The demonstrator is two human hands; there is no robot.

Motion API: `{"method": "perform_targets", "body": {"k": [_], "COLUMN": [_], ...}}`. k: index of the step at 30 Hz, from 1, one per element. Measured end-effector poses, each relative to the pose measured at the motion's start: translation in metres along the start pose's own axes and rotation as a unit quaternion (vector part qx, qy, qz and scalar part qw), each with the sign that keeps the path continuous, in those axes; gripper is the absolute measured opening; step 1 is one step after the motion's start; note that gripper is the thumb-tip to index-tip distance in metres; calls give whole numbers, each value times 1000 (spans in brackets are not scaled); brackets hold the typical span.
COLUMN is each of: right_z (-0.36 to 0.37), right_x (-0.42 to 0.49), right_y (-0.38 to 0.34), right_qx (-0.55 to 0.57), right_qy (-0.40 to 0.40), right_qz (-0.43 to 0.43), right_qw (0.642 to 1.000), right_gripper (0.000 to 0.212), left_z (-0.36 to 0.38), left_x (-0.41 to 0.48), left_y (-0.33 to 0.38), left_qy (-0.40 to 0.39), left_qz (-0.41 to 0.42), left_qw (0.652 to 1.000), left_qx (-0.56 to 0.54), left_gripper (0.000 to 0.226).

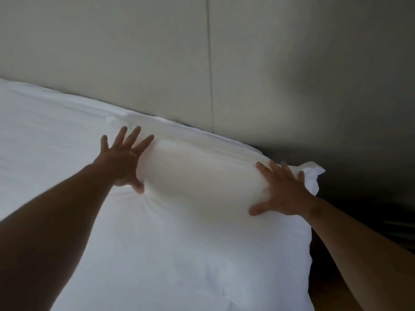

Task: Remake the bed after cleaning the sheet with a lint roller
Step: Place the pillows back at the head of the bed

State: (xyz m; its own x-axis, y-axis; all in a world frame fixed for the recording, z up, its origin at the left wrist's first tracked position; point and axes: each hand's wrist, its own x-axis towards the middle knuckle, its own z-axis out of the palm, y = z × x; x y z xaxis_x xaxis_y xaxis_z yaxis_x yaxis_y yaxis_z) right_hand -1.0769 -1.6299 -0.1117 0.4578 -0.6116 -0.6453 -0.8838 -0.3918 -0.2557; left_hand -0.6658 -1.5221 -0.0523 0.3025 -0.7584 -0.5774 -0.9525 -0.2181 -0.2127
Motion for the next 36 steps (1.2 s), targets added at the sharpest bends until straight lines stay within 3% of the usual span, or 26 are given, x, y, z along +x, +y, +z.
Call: {"method": "perform_targets", "body": {"k": [2,6,8,10,13,21,23,27,31,33,36], "right_z": [-2,-13,-16,-17,-33,-154,-162,-118,-95,-101,-111], "right_x": [6,1,-8,-19,-44,-51,-34,5,12,9,1], "right_y": [15,29,19,7,-10,-39,-54,-68,-55,-52,-60], "right_qx": [-11,39,77,78,50,11,-20,-156,-122,-124,-105], "right_qy": [-27,-53,-53,-29,51,219,264,322,368,355,371], "right_qz": [20,53,17,-28,-46,-47,-45,-38,-36,-36,-66], "right_qw": [999,996,996,996,996,974,963,933,921,926,920], "right_gripper": [152,157,141,109,79,52,57,94,115,114,98], "left_z": [-4,8,15,15,-17,-135,-141,-120,-108,-112,-130], "left_x": [20,25,14,-2,-31,-32,-17,7,21,22,20], "left_y": [5,20,20,12,-10,-60,-64,-55,-34,-28,-30], "left_qy": [-63,-88,-83,-67,-41,110,129,89,111,116,154], "left_qz": [7,7,11,23,23,5,-55,-164,-70,-51,-52], "left_qw": [998,996,996,997,999,993,990,982,991,992,984], "left_qx": [15,0,-4,-6,-27,-41,-27,-4,17,13,71], "left_gripper": [164,159,141,115,86,100,109,137,142,124,68]}}
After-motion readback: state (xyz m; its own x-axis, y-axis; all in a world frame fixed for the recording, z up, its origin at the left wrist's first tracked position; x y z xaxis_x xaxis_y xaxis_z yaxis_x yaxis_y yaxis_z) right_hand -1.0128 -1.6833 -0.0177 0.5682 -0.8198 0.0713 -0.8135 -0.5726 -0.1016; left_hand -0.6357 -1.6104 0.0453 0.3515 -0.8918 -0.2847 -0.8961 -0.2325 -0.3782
